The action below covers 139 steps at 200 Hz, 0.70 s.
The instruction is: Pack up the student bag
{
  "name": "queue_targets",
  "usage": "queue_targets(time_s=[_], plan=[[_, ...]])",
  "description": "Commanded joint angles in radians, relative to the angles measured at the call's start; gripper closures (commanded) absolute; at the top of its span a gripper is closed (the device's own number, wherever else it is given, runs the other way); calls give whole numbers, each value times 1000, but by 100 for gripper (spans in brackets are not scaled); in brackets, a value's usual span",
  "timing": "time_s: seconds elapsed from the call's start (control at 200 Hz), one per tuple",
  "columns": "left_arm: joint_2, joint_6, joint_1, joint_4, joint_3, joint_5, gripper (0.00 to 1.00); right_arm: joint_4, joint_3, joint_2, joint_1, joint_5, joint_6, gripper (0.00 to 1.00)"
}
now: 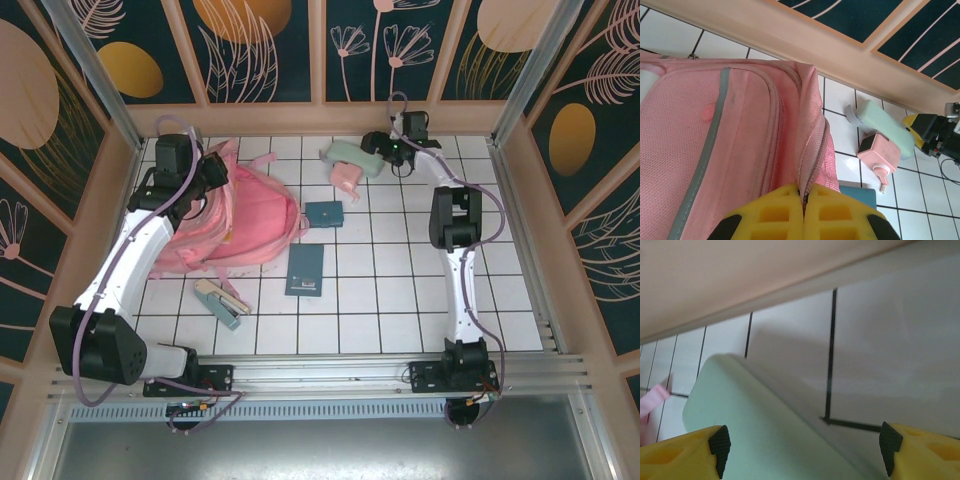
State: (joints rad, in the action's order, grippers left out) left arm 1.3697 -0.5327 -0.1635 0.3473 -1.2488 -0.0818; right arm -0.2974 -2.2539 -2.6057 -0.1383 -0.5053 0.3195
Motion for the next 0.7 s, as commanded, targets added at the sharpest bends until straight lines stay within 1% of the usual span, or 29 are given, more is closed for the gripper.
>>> queue_targets(time_s=[0.0,0.08,0.26,0.27,0.285,0.315,0.435,0.57,0.691], plan=[[11,3,14,-79,-27,1,100,-30,-8,-1,-26,-97,-32,19],[3,2,14,-89,-13,3,100,-39,42,24,-40,-90,-57,19],[-25,4,13,-119,27,-9,100,-45,213,127,-90,18,-135,17],[-26,5,14,-120,29,-9,100,-46,219,132,-94,27,-138,16],[-28,4,14,-122,33,-11,100,-48,228,137,-98,40,-142,11],[-30,4,14,-128,40,-15,100,-54,241,147,-105,66,-152,10],[-44,-4,15,-150,64,-34,100,-111,246,162,-145,154,-205,7],[-56,-7,15,-159,74,-52,100,-153,238,156,-183,263,-238,6],[-61,-9,15,-158,73,-69,100,-192,194,124,-184,273,-233,6]])
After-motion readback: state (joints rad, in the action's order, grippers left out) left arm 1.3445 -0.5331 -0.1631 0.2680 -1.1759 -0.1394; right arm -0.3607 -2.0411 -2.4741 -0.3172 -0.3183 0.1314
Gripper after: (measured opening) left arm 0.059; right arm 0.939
